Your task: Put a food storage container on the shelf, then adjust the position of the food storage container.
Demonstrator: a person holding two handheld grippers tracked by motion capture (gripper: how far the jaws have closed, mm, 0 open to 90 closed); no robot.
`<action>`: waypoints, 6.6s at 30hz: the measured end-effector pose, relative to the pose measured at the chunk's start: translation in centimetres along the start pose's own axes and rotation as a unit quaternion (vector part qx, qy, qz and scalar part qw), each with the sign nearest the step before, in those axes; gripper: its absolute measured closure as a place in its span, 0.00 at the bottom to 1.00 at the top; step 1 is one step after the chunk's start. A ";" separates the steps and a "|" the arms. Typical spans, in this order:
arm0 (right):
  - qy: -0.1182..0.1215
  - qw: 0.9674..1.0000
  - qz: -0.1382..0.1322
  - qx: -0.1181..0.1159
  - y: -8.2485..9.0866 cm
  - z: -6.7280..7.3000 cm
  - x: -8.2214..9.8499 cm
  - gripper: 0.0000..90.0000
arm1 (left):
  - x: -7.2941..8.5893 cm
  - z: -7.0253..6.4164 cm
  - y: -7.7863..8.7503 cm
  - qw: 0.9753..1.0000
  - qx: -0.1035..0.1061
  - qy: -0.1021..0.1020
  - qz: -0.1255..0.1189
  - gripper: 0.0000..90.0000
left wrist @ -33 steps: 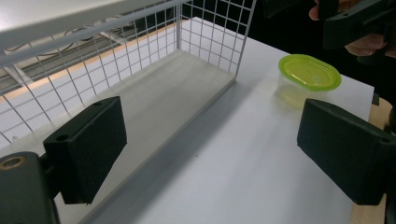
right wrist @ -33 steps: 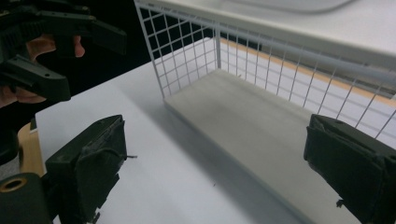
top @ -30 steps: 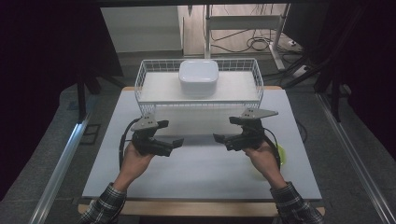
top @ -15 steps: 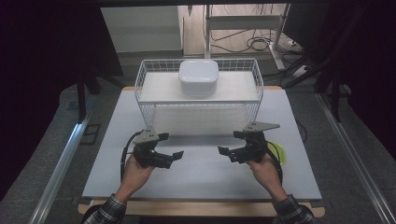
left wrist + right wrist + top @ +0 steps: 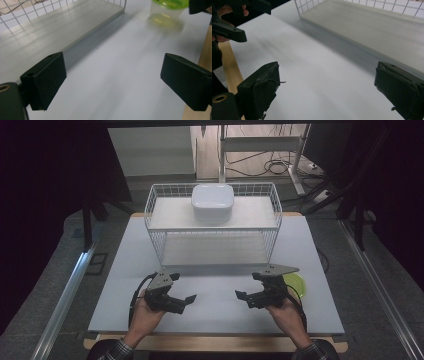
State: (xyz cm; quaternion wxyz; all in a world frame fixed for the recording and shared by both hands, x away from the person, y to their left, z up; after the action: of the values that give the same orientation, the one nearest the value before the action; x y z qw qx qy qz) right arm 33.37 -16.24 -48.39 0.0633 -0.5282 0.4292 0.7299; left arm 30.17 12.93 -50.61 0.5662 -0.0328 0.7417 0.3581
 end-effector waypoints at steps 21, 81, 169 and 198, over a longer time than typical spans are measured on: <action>-0.001 0.999 0.042 0.028 0.0 -0.6 2.1 0.02 | 2.3 -1.3 0.3 1.000 -0.013 -0.016 0.015 0.06; -0.092 0.966 0.080 0.228 6.4 -11.4 5.9 0.99 | 2.6 -1.0 -0.2 0.999 -0.017 -0.024 0.035 0.06; -0.012 0.991 0.130 -0.011 -8.1 0.1 1.6 0.98 | 3.2 -1.0 -0.9 0.998 -0.012 -0.021 0.064 0.06; 0.031 0.995 0.070 0.056 -4.1 -2.1 0.7 0.39 | 3.3 -0.8 -0.4 0.998 -0.009 -0.014 0.061 0.06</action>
State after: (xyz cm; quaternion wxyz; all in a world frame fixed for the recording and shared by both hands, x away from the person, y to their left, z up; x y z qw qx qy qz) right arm 36.76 -15.37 -51.39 0.0287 -0.5148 0.5073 0.6905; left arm 28.49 13.34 -53.59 0.5533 0.0124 0.7309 0.3993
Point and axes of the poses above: each handheld gripper's, and its own axes: y roughly backward along the jaws, x roughly out of its underside, z roughly to its left, the point moved 4 cm from there along -y, roughly forward along the jaws, and after that the axes turned 7 degrees about x, right-handed, at the moved point
